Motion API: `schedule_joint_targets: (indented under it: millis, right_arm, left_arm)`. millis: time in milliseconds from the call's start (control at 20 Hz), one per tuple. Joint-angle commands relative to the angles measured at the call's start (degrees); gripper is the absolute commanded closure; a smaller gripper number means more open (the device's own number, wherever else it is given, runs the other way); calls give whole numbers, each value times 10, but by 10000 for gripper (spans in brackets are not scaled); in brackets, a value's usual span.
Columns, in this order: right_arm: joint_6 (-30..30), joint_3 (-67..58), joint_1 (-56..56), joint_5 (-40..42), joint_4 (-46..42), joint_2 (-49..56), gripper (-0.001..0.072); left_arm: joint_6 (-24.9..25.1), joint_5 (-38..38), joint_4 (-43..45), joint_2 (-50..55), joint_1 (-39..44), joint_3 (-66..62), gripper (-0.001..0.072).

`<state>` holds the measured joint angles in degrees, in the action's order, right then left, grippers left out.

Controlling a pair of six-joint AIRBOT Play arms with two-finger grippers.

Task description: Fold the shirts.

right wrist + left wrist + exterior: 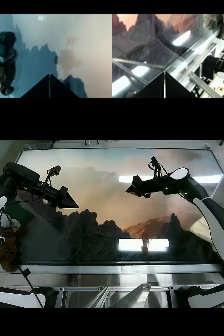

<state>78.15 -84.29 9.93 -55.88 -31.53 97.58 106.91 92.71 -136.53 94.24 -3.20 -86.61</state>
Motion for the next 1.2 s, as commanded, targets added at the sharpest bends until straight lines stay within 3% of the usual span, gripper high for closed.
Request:
schedule_joint_targets:
  millis: [0, 100, 300, 350, 450, 500, 550, 600, 650, 700, 800, 950, 1150]
  right_arm:
    - [-9, -4, -17, -32, 26, -21, 686]
    - [-7, -4, -42, -52, -37, -75, 687]
    - [117, 8, -71, -151, -369, -213, 685]
    - [145, 26, -71, -175, -439, -245, 684]
    - [166, 71, -72, -201, -479, -288, 683]
    - [166, 95, -72, -201, -478, -301, 674]
    - [166, 119, -70, -201, -475, -306, 646]
    - [167, 138, -68, -201, -473, -306, 433]
    - [167, 159, -68, -200, -466, -306, 175]
    - [167, 175, -68, -200, -461, -302, 112]
    - [167, 197, -68, -200, -460, -298, 116]
    - [173, 205, -68, -184, -457, -294, 116]
    - [173, 205, -68, -121, -427, -293, 116]
  left_arm:
    - [-12, -11, 27, -15, 3, -24, 708]
    - [-21, -61, 95, -75, -9, -37, 707]
    - [-18, -131, 235, -207, -48, -11, 698]
    - [-20, -131, 277, -231, -60, 3, 577]
    - [-20, -161, 334, -266, -84, 47, 144]
    - [-21, -182, 346, -275, -98, 69, -13]
    - [-20, -213, 352, -281, -114, 90, -7]
    - [-20, -248, 351, -280, -132, 104, -7]
    - [-20, -290, 351, -270, -155, 106, -8]
    - [-20, -333, 356, -256, -178, 101, -9]
    - [-20, -364, 381, -205, -221, 58, -9]
    - [-20, -348, 386, -96, -283, -18, -10]
    - [-20, -347, 427, 45, -302, -112, -9]
